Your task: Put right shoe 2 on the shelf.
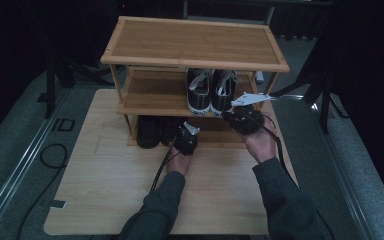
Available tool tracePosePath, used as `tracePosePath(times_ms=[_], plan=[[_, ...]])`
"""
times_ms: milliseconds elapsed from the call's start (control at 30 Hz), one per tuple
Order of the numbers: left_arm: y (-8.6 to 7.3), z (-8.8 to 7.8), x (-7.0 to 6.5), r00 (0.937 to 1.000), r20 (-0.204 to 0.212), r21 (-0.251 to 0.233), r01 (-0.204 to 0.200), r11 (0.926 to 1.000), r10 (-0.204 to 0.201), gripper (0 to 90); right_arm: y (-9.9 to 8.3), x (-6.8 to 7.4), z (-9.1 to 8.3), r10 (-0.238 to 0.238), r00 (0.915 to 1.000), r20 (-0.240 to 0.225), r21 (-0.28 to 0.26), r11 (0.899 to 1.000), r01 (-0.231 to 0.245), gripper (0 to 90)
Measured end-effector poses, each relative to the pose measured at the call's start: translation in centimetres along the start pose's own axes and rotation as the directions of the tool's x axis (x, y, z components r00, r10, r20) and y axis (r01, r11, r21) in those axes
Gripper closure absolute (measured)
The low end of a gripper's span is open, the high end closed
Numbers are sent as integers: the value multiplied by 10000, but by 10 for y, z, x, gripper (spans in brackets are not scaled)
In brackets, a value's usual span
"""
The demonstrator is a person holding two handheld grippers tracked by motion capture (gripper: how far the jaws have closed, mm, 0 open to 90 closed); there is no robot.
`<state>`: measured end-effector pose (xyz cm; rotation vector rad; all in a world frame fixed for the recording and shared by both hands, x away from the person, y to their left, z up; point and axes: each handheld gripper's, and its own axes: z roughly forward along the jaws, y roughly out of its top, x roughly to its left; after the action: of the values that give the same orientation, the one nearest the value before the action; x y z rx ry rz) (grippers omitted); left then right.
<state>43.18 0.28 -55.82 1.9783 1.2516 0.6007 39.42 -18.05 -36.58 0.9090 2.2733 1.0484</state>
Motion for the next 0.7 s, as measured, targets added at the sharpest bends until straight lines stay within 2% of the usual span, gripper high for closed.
tracePosePath(times_ms=[233, 467, 700], plan=[[0, 1, 0, 9999, 18, -96, 106, 9999, -106, 900, -2, 3, -3, -259, 9997, 13, 0, 9997, 259, 900], [0, 1, -1, 10000, -7, -88, 82, 9999, -82, 900, -12, 4, -14, -144, 9999, -31, -224, 9996, 143, 887], [0, 1, -1, 9999, 23, -96, 117, 9999, -117, 899, -27, -4, -15, 151, 9999, 5, 126, 9998, -151, 868]])
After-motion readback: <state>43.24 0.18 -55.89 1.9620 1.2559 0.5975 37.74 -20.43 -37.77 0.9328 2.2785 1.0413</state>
